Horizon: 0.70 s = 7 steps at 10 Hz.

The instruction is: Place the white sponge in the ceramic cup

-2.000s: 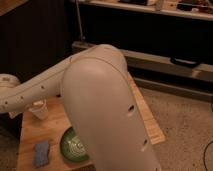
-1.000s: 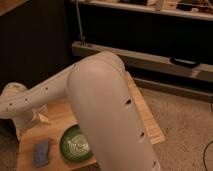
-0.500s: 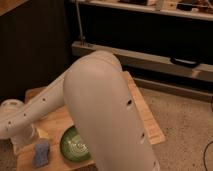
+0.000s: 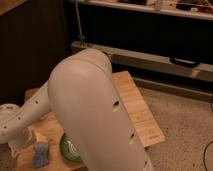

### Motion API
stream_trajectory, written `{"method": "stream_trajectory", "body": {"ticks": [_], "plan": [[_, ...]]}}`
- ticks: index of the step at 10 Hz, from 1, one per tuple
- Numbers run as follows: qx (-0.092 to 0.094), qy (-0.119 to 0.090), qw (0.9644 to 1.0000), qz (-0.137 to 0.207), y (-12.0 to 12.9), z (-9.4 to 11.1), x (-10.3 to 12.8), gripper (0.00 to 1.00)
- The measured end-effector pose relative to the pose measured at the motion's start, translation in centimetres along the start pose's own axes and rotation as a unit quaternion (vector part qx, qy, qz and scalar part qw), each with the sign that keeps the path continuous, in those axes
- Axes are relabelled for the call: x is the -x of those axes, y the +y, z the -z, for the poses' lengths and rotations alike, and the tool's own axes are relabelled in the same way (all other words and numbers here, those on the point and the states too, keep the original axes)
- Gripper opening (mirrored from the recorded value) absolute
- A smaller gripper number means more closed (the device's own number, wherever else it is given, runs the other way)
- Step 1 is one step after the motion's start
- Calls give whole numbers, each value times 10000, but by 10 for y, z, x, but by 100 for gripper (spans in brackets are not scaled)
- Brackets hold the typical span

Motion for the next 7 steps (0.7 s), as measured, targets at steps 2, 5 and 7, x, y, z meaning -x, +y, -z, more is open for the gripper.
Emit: {"method": "stream_trajectory", "body": {"ticks": [2,5,7], "plan": [[65,-30,10000,-42,1,0,3,80],[62,-30,10000,-45,1,0,3,80],[62,-28,10000,-45,1,0,3,80]]}}
